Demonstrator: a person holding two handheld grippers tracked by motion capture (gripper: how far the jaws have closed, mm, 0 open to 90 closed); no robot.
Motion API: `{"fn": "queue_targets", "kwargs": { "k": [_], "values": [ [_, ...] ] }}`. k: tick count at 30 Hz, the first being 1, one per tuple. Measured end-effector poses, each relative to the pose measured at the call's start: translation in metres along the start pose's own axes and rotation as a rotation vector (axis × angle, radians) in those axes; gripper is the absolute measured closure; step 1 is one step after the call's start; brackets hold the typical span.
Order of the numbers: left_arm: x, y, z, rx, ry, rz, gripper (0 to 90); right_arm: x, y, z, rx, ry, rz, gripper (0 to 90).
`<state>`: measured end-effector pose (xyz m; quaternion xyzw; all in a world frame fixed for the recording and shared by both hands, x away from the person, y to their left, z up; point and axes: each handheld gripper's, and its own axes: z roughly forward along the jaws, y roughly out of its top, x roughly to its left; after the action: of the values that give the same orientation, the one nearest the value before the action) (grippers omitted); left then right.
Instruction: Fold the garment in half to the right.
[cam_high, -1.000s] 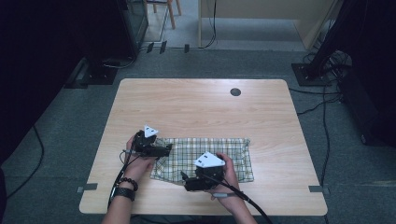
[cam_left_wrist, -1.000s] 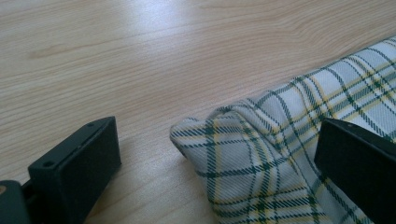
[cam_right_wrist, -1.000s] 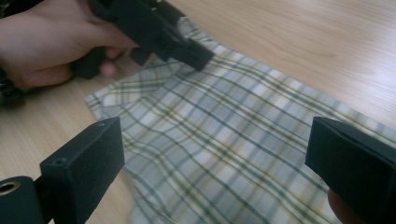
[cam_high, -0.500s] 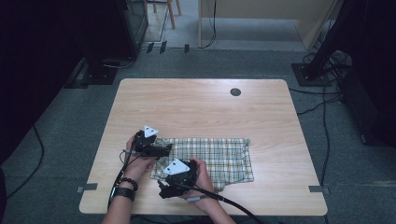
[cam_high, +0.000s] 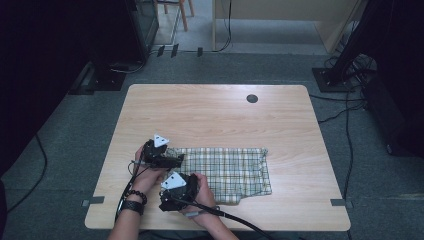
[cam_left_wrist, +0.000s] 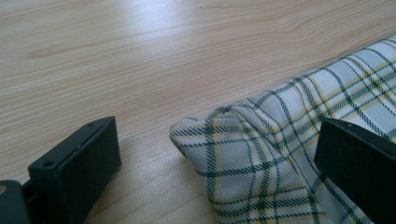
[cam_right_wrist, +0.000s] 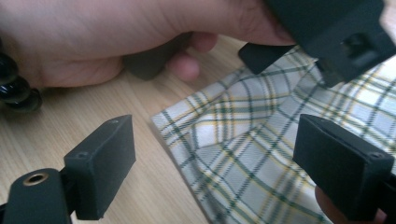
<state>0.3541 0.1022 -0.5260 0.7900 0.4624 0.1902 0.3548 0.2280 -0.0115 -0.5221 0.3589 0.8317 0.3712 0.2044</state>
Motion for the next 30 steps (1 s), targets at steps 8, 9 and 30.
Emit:
{"fn": "queue_targets", "kwargs": {
  "k": [8,9,30],
  "values": [
    [0.001,-0.001,-0.002,-0.004,-0.034,0.005,0.6,0.006,-0.005,0.008,-0.001,0.012,0.031,21.1],
    [0.000,-0.001,-0.001,-0.004,-0.033,0.008,0.6,0.006,-0.005,0.008,-0.002,0.013,0.038,22.3],
    [0.008,-0.004,-0.012,-0.055,-0.143,-0.033,68.9,0.012,-0.008,0.002,-0.036,-0.053,-0.015,82.5]
  ]
}}
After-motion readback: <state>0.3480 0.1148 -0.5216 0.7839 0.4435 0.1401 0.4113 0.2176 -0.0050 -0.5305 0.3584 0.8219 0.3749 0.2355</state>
